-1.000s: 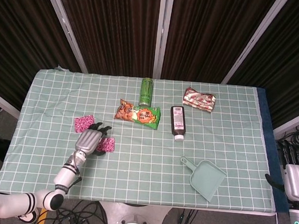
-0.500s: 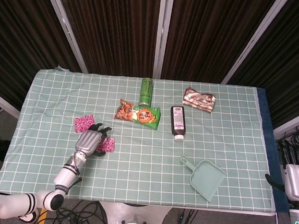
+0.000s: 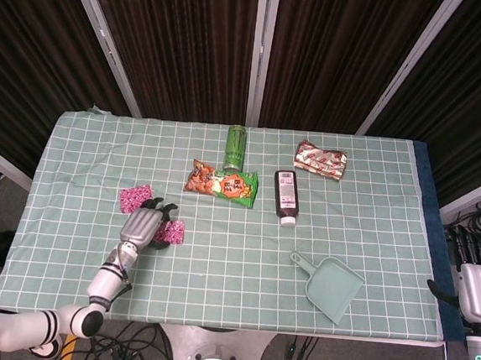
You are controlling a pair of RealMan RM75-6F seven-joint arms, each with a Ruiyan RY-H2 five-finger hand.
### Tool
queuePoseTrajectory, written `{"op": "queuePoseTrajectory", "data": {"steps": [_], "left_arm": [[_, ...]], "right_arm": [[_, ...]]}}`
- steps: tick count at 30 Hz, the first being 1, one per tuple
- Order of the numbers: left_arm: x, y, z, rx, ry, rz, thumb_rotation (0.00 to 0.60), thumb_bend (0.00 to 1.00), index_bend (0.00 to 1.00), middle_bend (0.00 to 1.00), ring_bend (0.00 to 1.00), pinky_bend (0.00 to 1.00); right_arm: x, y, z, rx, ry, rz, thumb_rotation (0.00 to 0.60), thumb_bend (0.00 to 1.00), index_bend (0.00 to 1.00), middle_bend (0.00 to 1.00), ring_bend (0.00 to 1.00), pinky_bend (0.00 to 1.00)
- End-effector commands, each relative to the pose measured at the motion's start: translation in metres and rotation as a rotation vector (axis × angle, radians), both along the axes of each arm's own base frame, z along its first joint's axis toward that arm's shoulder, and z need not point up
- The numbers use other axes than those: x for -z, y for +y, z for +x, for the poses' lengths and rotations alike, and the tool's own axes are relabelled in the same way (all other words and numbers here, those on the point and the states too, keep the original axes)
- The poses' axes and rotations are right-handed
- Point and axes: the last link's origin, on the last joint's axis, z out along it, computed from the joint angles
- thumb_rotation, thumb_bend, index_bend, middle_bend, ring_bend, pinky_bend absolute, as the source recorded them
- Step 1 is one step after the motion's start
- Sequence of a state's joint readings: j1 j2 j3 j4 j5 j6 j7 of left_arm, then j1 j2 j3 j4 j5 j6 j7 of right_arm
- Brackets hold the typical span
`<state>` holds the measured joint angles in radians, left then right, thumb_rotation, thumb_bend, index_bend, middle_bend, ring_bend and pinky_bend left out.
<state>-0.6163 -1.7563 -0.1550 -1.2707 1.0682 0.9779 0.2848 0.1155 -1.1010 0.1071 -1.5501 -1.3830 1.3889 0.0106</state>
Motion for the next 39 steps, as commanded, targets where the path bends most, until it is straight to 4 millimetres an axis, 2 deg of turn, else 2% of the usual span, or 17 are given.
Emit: {"op": "queuePoseTrajectory", "data": {"steps": [1, 16, 23, 27, 33, 39], "left_arm": [[-0.001, 0.001, -0.001, 0.011, 0.015, 0.007, 0.6, 0.19, 0.21, 0.4, 0.1, 0.13], [-0.005, 0.003, 0.001, -0.014, -0.028, 0.018, 0.6, 0.2, 0.24, 0.48, 0.14, 0.14], [-0.014, 0.002, 0.0, -0.016, -0.038, 0.035, 0.6, 0.21, 0.24, 0.5, 0.15, 0.14], [-0.03, -0.004, -0.007, -0.024, -0.031, 0.057, 0.6, 0.21, 0.24, 0.5, 0.16, 0.14], [-0.061, -0.014, -0.029, -0.066, -0.001, 0.107, 0.6, 0.21, 0.24, 0.52, 0.17, 0.14], [-0.085, -0.04, -0.049, -0.119, 0.02, 0.117, 0.6, 0.21, 0.24, 0.53, 0.18, 0.14]], "right_arm": [[0.0, 0.0, 0.0, -0.001, -0.003, 0.0, 0.6, 0.1, 0.0, 0.0, 0.0, 0.0], [-0.001, -0.001, -0.001, 0.009, -0.004, 0.002, 0.6, 0.1, 0.0, 0.0, 0.0, 0.0], [-0.001, -0.001, -0.001, 0.01, -0.005, 0.002, 0.6, 0.1, 0.0, 0.0, 0.0, 0.0], [0.0, -0.002, 0.0, 0.008, -0.006, 0.002, 0.6, 0.1, 0.0, 0.0, 0.0, 0.0], [0.001, -0.003, 0.001, 0.006, -0.004, 0.003, 0.6, 0.1, 0.0, 0.0, 0.0, 0.0], [0.001, -0.003, -0.001, 0.015, -0.009, 0.0, 0.6, 0.1, 0.0, 0.0, 0.0, 0.0]]}}
